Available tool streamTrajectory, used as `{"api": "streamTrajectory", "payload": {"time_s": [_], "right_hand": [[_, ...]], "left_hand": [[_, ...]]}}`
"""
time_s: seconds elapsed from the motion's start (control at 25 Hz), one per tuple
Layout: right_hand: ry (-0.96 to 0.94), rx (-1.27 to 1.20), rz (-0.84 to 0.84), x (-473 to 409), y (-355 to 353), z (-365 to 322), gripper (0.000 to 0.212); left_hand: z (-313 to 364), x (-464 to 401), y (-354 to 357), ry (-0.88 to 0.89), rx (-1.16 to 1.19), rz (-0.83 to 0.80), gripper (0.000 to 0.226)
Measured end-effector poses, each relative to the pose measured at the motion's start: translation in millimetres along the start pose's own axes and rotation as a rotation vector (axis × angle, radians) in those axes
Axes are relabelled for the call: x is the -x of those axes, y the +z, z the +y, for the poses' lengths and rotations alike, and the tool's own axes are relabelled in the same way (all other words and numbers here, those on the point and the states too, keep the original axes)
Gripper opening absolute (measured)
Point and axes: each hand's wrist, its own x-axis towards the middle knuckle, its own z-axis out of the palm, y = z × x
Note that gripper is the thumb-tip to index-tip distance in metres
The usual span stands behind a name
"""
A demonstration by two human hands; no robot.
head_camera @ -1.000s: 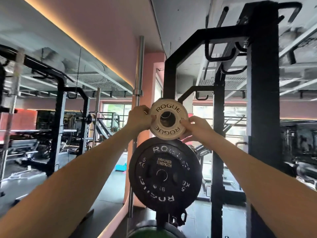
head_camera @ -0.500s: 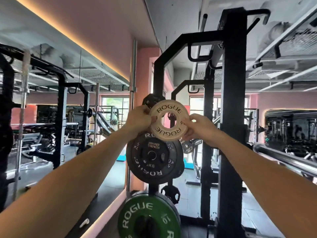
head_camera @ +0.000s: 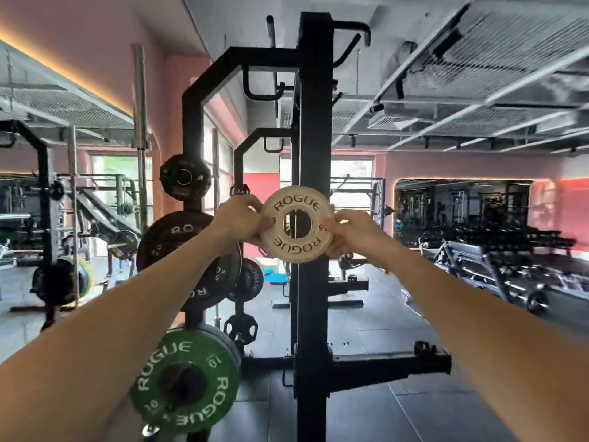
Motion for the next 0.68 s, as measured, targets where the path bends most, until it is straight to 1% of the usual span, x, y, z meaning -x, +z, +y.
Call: {"api": "streamTrajectory", "payload": {"time_s": [0.12, 0.2, 0.36, 0.56, 0.68], "right_hand": [[0.032, 0.016, 0.049, 21.5, -56.3, 23.4, 0.037], [0.048, 0.055, 0.07, 35.2, -99.0, 40.5, 0.034], [0.063, 0.105, 0.07, 51.7, -165.3, 75.1, 0.033], [0.099, 0.112, 0.054, 50.8, -197.2, 104.2, 0.034], [0.112, 0.115, 0.039, 42.4, -206.4, 124.3, 0.027]], "left_hand": [[23.3, 8.0, 55.9, 0.01, -0.007, -0.038, 0.014], [40.8, 15.1, 98.8, -0.002, 0.019, -0.052, 0.014], [65.0, 29.5, 168.3, -0.016, 0.052, -0.079, 0.015], [74.4, 36.4, 211.5, -0.06, 0.071, -0.087, 0.013], [70.8, 29.1, 231.7, -0.066, 0.039, -0.087, 0.013]]}}
